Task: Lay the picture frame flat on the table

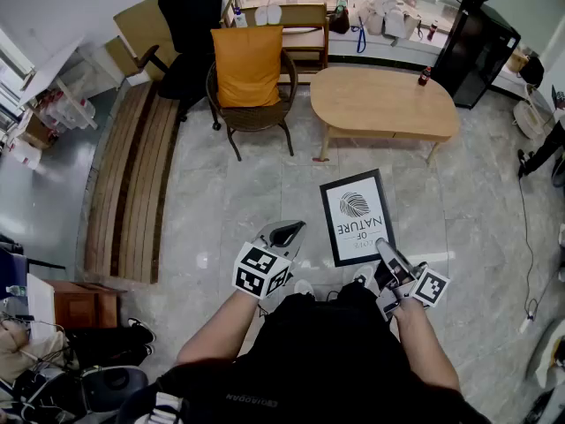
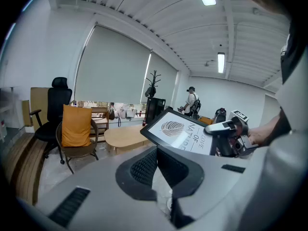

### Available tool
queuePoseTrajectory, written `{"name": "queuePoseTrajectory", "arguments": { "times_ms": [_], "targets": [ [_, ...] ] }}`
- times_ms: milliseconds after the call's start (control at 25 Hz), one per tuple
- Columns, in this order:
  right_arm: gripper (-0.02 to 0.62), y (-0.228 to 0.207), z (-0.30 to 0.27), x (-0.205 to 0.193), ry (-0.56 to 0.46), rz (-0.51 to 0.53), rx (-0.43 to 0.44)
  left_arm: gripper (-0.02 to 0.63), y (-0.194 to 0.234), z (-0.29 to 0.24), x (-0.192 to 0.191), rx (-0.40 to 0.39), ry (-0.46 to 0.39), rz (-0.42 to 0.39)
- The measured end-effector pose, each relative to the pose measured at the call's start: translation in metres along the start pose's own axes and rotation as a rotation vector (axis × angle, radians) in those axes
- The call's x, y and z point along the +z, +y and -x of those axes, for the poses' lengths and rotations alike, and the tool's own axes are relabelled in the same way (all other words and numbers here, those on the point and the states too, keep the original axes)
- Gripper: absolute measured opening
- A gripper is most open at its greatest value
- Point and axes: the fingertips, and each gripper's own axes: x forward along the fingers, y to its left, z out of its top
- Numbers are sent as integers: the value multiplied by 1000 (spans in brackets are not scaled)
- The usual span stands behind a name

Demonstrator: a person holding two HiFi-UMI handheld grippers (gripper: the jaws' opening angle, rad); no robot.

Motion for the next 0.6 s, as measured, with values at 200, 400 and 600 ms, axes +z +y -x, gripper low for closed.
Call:
{"name": "queuePoseTrajectory", "arguments": {
  "times_ms": [200,400,600],
  "targets": [
    [25,1,-1,1,5,19,4,5,1,-1,0,2,-1,2],
    [25,-1,-1,1,4,16,-1,5,1,-1,1,1,-9,4],
    [25,-1,-4,1,5,15,2,5,1,-1,-1,-1,-7,8]
  ]
}}
